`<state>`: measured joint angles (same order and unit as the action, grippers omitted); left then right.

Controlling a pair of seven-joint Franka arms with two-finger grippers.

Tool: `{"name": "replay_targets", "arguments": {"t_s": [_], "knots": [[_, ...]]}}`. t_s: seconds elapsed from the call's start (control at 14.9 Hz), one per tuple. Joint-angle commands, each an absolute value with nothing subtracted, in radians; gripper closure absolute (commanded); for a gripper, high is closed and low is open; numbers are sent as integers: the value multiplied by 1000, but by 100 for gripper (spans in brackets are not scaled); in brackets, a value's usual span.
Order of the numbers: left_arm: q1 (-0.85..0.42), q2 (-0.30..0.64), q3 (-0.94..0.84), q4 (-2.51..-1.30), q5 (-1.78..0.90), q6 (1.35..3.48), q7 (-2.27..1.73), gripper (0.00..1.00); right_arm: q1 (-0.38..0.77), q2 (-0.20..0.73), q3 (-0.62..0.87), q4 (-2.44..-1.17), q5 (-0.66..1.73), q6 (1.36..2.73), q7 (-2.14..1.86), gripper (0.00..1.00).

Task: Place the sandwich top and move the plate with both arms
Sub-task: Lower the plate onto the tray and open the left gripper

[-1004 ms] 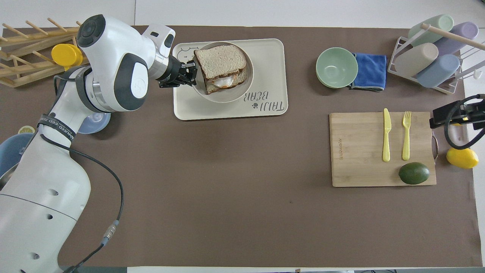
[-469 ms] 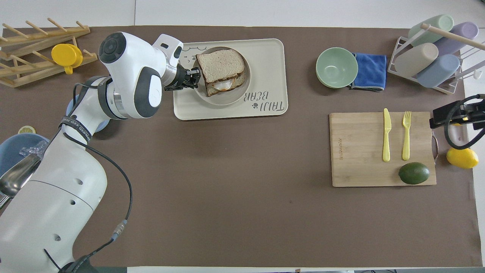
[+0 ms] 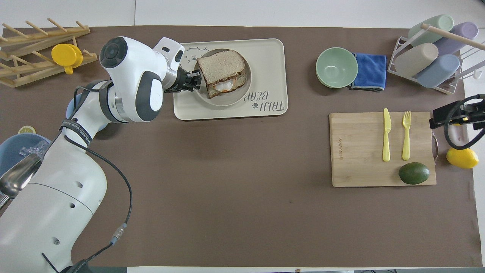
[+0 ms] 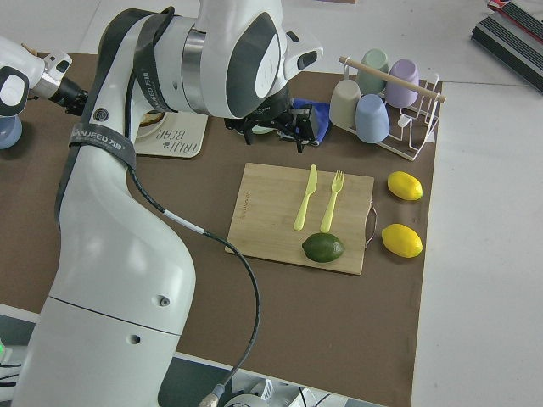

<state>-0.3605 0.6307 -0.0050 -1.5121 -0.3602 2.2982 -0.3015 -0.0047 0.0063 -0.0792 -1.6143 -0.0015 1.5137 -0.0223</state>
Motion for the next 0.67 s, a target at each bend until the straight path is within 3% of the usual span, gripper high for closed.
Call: {"name": "replay_targets", "arguments": {"t_s": [0.0, 0.2, 0.6], "knots": [[-356, 594, 3, -1548, -345, 2264, -264, 0, -9, -21, -75, -1644, -11, 1517, -32, 0], [-339, 583, 5, -1531, -302, 2243, -267, 0, -9, -21, -75, -1644, -11, 1517, -32, 0], [-321, 395, 135, -1531, -197, 2033, -262, 0, -9, -21, -75, -1644, -11, 1517, -32, 0]]}}
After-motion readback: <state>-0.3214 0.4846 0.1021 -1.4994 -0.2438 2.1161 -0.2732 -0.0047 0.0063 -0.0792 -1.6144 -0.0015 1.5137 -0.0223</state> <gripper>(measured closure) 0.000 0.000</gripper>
